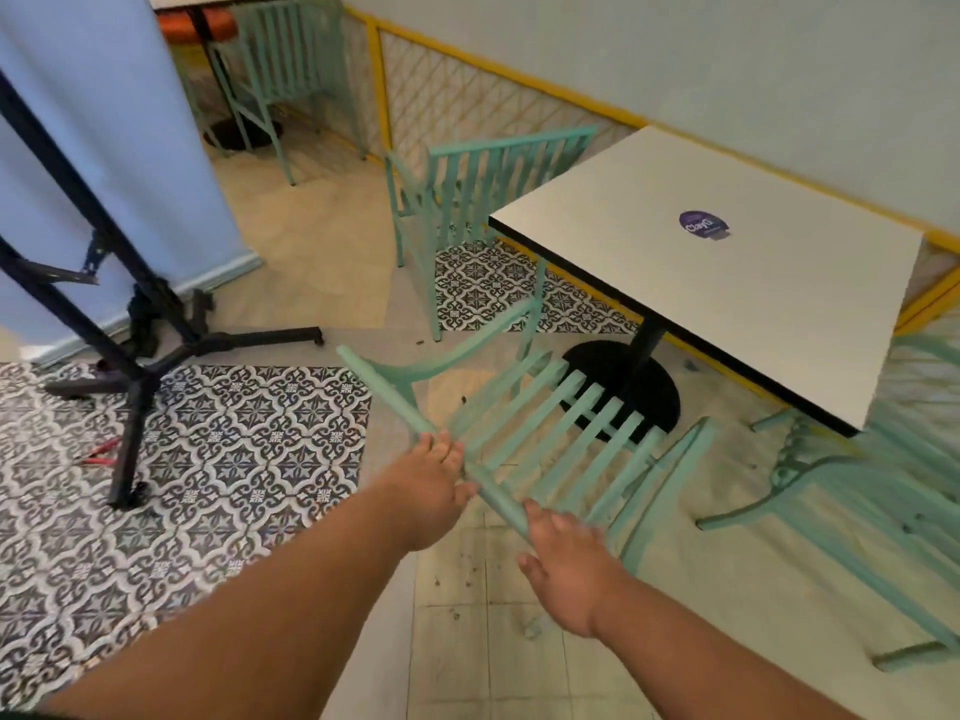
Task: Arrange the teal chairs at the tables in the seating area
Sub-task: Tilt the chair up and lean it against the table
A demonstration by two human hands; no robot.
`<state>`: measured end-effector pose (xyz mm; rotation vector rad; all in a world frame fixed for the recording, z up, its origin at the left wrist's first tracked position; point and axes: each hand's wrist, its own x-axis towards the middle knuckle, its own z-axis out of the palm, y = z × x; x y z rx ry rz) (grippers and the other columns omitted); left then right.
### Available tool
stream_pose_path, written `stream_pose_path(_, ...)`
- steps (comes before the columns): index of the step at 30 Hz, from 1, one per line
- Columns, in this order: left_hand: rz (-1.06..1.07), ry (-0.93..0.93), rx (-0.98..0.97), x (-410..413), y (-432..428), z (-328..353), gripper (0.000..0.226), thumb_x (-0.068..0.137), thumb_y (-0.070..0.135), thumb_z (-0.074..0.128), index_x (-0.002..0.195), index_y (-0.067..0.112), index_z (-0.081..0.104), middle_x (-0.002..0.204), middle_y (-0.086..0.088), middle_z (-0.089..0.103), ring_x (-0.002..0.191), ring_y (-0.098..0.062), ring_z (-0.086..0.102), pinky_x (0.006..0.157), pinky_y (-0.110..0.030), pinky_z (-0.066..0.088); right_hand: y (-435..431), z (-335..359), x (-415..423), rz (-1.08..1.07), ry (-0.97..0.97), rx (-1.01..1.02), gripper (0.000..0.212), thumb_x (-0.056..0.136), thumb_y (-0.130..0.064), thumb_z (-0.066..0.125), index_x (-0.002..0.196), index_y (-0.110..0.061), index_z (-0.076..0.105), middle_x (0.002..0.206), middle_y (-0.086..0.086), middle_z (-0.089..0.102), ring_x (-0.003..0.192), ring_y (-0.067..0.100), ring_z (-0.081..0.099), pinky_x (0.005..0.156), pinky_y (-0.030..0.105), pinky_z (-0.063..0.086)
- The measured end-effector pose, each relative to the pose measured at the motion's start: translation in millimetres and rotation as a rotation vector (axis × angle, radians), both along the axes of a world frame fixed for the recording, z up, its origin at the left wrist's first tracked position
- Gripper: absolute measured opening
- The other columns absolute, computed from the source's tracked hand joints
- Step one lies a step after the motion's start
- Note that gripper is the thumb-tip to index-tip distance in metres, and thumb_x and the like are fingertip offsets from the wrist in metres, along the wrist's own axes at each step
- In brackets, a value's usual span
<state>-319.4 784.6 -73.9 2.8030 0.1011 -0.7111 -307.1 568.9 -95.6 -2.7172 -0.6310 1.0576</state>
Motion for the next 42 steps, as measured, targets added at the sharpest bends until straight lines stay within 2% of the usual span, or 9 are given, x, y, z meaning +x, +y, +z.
stream_pose_path(1,0.009,0.01,-0.041,-13.7,-1.8,13.5,0.066,0.11,0.043,0.028,0.163,0.008,0.011,0.172,-0.016,0.008,0.159,-0.031,0.004,0.127,-0.04,0.005,-2.8,7.8,-2.5,-0.028,0.056,-0.041,0.067,0.108,-0.044,0.034,0.164,-0.025,0.002,0.169,0.003,0.019,0.154,0.033,0.016,0.126,0.052,0.008)
stream_pose_path(2,0.04,-0.029,-0.068,-26.6,0.1,25.6,0.066,0.109,0.045,0.029,0.164,0.012,0.012,0.172,-0.011,0.01,0.159,-0.027,0.006,0.129,-0.041,0.009,-4.1,15.6,-3.3,-0.065,0.077,-0.047,0.066,0.107,-0.047,0.034,0.163,-0.023,0.009,0.168,0.003,0.02,0.155,0.035,0.014,0.126,0.054,0.007)
stream_pose_path(5,0.098,-0.203,-0.052,-55.5,30.0,65.3,0.067,0.107,0.05,0.03,0.164,0.023,0.007,0.172,0.002,0.008,0.159,-0.02,0.004,0.13,-0.042,0.01,3.2,56.6,-6.9,-0.091,-0.068,0.117,0.063,0.105,-0.055,0.037,0.155,-0.017,0.031,0.157,0.008,0.036,0.149,0.033,0.027,0.124,0.049,0.024)
stream_pose_path(8,0.103,-0.272,0.069,-72.7,76.9,86.6,0.07,0.104,0.054,0.03,0.164,0.027,0.005,0.172,0.004,0.005,0.159,-0.02,0.002,0.129,-0.048,0.012,14.5,96.9,-6.0,-0.029,-0.277,0.224,0.078,0.102,-0.061,0.039,0.163,-0.018,0.018,0.17,0.005,0.018,0.158,0.024,0.003,0.126,0.039,0.007)
stream_pose_path(10,0.16,-0.248,0.085,-77.3,101.2,93.3,0.071,0.104,0.055,0.032,0.164,0.028,0.008,0.172,0.003,0.008,0.159,-0.022,0.004,0.129,-0.048,0.013,17.8,108.9,-1.3,-0.005,-0.347,0.223,0.08,0.101,-0.061,0.04,0.164,-0.018,0.015,0.171,0.005,0.014,0.158,0.022,-0.003,0.125,0.036,0.003)
stream_pose_path(22,0.169,-0.221,0.05,-56.3,162.6,90.6,0.07,0.103,0.059,0.029,0.164,0.031,0.006,0.171,0.007,0.008,0.159,-0.02,0.004,0.129,-0.049,0.014,63.4,109.9,16.0,-0.063,-0.378,0.241,0.082,0.098,-0.066,0.039,0.163,-0.022,0.016,0.171,0.004,0.016,0.158,0.023,-0.001,0.126,0.038,0.004)
stream_pose_path(31,0.208,-0.262,0.048,10.9,177.2,98.3,0.075,0.099,0.064,0.024,0.164,0.028,0.012,0.17,0.004,0.018,0.158,-0.021,0.014,0.128,-0.046,0.018,81.2,120.1,97.8,0.013,-0.359,0.305,0.095,0.087,-0.077,0.034,0.163,-0.023,0.014,0.17,0.006,0.017,0.158,0.026,0.0,0.129,0.044,0.008)
stream_pose_path(37,0.256,-0.269,0.048,45.9,200.6,107.1,0.071,0.102,0.058,0.031,0.163,0.03,0.009,0.17,0.005,0.012,0.158,-0.02,0.012,0.128,-0.045,0.018,109.0,123.1,147.1,0.068,-0.386,0.298,0.086,0.096,-0.066,0.047,0.163,-0.021,0.018,0.169,0.007,0.021,0.158,0.028,0.002,0.127,0.039,0.004)
stream_pose_path(42,0.262,-0.259,0.043,61.4,255.7,106.7,0.071,0.102,0.061,0.028,0.164,0.031,0.008,0.171,0.005,0.011,0.158,-0.02,0.009,0.128,-0.045,0.016,162.7,121.0,177.5,0.075,-0.403,0.293,0.095,0.088,-0.078,0.033,0.163,-0.021,0.019,0.169,0.007,0.023,0.158,0.028,0.004,0.129,0.044,0.008)
